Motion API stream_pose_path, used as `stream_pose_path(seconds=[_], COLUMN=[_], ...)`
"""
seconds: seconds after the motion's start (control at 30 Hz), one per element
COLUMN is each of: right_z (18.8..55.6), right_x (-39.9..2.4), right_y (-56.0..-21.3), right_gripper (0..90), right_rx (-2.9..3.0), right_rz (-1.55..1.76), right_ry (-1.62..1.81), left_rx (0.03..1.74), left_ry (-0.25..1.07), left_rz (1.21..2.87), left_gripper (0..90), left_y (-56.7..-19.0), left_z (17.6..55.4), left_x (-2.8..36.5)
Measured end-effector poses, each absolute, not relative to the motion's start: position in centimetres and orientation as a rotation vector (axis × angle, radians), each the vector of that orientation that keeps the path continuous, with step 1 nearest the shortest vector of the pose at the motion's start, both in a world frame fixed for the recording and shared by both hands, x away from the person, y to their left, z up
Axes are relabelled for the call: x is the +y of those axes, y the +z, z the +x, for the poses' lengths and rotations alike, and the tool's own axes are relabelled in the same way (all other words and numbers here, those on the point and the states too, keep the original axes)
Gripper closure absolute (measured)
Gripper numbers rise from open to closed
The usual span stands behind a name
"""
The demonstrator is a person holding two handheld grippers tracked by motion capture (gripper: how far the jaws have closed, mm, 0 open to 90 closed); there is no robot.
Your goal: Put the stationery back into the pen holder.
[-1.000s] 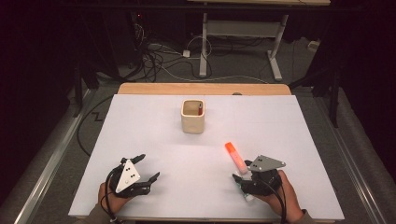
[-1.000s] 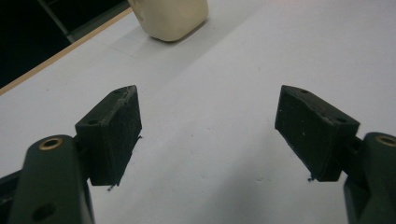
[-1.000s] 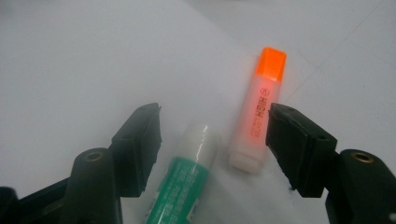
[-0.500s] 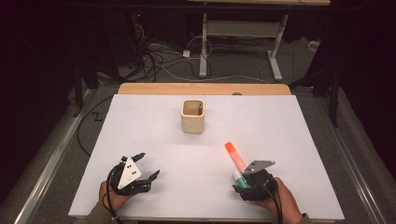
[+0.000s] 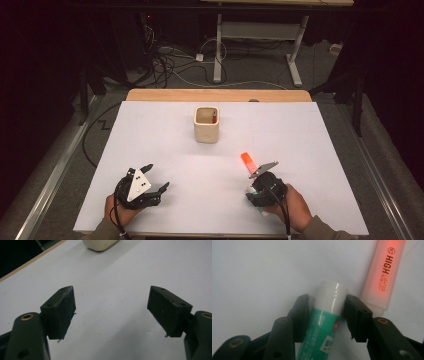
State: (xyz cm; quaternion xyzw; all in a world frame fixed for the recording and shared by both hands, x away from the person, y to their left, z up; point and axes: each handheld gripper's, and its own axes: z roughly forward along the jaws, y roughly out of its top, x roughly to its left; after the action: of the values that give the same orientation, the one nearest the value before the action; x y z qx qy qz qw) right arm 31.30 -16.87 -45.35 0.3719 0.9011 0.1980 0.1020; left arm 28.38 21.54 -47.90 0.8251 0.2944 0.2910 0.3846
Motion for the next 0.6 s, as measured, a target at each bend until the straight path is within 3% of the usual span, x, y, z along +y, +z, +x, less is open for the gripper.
stream_pose_path(seconds=[0.1, 0.6], right_z=[30.9, 29.9], right_x=[-16.6, -17.7], right_y=[-45.3, -44.5], right_gripper=[65.3, 65.9], right_rx=[2.66, 2.574], right_rz=[1.078, 0.944], right_ry=[0.592, 0.771], left_rx=[0.75, 0.744], left_ry=[0.738, 0.738], left_rz=[2.113, 2.103], left_gripper=[22.0, 22.0], left_y=[-48.0, -48.0], left_z=[28.5, 28.4], left_x=[21.4, 21.4])
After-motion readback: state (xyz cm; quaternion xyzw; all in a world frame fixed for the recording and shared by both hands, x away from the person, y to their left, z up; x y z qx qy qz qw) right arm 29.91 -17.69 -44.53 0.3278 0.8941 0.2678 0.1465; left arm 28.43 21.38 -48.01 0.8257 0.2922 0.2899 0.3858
